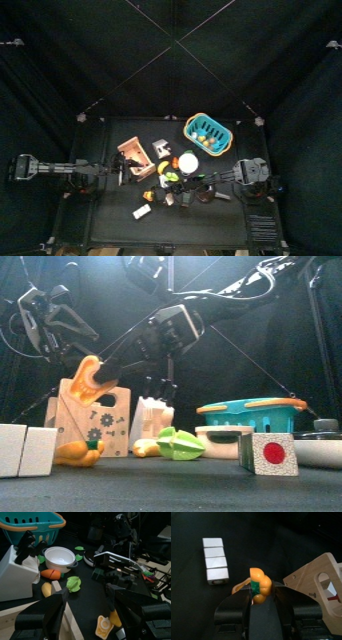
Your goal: Drop squash half near other squash half
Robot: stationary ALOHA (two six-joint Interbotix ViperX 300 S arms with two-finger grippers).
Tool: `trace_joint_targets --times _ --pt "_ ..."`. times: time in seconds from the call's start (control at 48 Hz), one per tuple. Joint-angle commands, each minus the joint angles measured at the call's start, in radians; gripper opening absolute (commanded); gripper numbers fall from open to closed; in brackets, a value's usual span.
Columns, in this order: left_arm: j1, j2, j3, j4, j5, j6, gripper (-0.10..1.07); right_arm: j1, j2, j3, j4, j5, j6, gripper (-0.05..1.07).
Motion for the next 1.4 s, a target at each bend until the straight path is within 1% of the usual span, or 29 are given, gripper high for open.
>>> trace_joint_targets --times 0.0,0.208,0.292,0.354,0.521,0.729,0.979,1.271,1.375 --pt "-0.002 0.0 -0.008 0.0 -0.005 0.002 0.96 0.009 -0.011 -0.052 -0.014 0.029 0.002 0.63" --pt "-0.002 0.0 -0.002 -0.002 -0.005 0.002 0.96 0.035 0.009 -0.063 -0.054 0.051 0.0 0.63" --pt "-0.002 0.0 -0.002 0.0 -0.005 0.002 0.96 0.044 0.014 -0.066 -0.074 0.075 0.002 0.63" --pt "-0.002 0.0 -0.002 -0.002 -0.003 0.002 0.96 0.044 0.021 -0.072 -0.081 0.103 0.002 0.63" --pt "-0.002 0.0 0.002 -0.002 -0.003 0.0 0.96 0.046 0.04 -0.089 -0.106 0.118 0.0 0.64" --pt "-0.002 0.0 0.006 -0.002 -0.003 0.0 0.96 0.046 0.029 -0.095 -0.129 0.166 0.0 0.64" --pt "0.002 0.0 0.011 -0.002 -0.003 0.0 0.96 0.046 0.037 -0.092 -0.133 0.167 -0.002 0.64" --pt "0.002 0.002 0.012 -0.002 -0.003 -0.002 0.96 0.054 0.035 -0.086 -0.138 0.175 -0.006 0.72" --pt "0.002 0.002 0.012 -0.002 0.012 -0.002 0.96 0.057 0.028 -0.08 -0.14 0.176 -0.008 0.73"
